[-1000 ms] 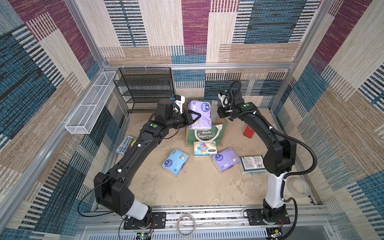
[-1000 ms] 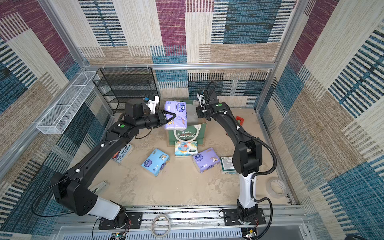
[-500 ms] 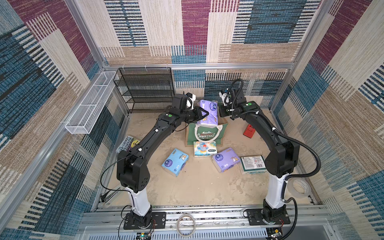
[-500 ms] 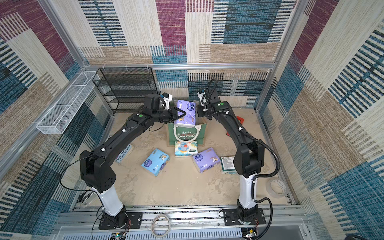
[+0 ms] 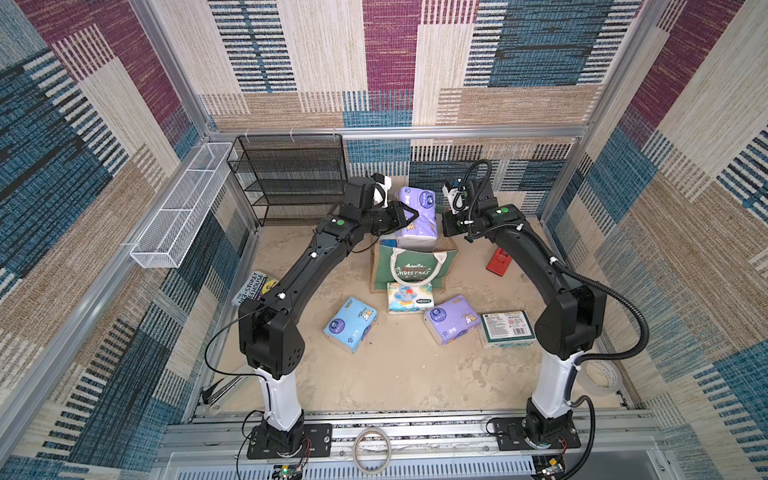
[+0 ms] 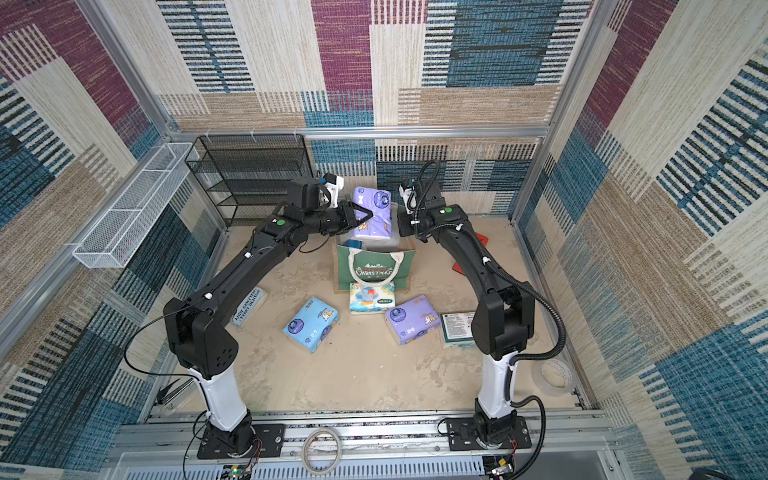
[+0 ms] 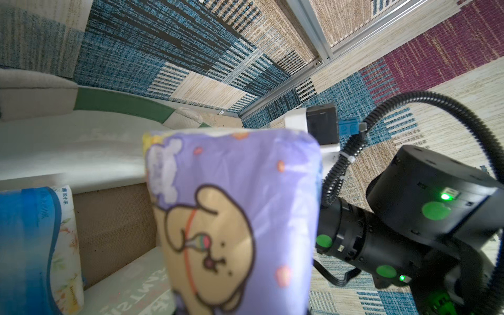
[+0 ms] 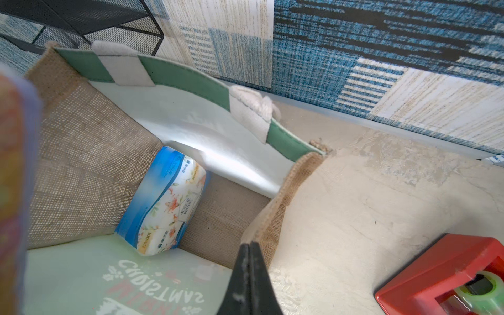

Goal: Put tissues into the canvas bag
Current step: Place the pack of facial tissues in the canvas bag.

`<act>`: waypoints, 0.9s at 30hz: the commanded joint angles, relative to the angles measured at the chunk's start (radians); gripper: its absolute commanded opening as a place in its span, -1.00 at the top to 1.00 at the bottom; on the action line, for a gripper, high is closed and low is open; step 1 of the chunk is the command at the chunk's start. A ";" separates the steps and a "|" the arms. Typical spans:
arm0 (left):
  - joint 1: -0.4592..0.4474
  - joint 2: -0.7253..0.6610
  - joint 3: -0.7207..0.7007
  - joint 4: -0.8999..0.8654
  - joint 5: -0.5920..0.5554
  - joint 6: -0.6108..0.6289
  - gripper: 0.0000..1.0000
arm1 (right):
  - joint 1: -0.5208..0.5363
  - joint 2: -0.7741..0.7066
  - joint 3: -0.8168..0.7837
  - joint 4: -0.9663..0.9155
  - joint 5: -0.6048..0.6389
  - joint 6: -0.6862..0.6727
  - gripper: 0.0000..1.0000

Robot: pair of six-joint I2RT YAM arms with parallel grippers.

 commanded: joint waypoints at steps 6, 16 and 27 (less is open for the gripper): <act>-0.003 0.080 0.037 -0.032 0.004 0.022 0.60 | -0.005 -0.028 -0.015 0.048 -0.065 0.029 1.00; -0.019 0.193 0.111 -0.060 0.010 0.011 0.62 | -0.007 -0.039 -0.009 0.052 -0.099 0.051 1.00; -0.037 0.296 0.131 -0.114 0.032 0.016 0.62 | -0.007 -0.052 -0.009 0.077 -0.168 0.085 1.00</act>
